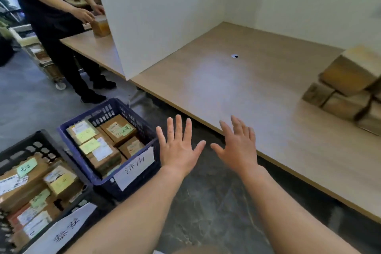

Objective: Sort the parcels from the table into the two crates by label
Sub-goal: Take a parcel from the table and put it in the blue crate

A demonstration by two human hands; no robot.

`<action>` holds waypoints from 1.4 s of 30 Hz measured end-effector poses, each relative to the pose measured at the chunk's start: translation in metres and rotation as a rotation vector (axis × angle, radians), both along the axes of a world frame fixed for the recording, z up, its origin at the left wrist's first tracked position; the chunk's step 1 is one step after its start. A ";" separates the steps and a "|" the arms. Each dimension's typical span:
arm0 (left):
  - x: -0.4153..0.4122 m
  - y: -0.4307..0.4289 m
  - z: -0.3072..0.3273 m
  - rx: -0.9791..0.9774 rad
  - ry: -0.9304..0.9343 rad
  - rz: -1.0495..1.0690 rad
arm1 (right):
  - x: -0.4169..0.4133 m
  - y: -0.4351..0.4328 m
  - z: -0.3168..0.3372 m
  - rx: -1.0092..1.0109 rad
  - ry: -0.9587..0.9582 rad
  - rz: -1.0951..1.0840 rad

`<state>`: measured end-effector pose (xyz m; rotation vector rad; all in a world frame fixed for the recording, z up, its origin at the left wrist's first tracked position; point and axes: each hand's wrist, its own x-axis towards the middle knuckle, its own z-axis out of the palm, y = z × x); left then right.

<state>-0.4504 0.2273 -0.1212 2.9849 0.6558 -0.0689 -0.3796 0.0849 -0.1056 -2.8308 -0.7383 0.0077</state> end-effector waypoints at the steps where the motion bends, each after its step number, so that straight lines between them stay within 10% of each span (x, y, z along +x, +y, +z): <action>1: 0.007 -0.013 0.002 -0.003 0.002 -0.027 | 0.004 -0.014 0.003 0.002 -0.014 -0.029; 20: 0.144 -0.190 0.010 -0.003 -0.006 -0.502 | 0.058 -0.201 0.022 0.015 -0.120 -0.546; 42: 0.464 -0.265 0.063 0.081 -0.174 -0.685 | 0.343 -0.312 0.061 0.101 -0.134 -0.719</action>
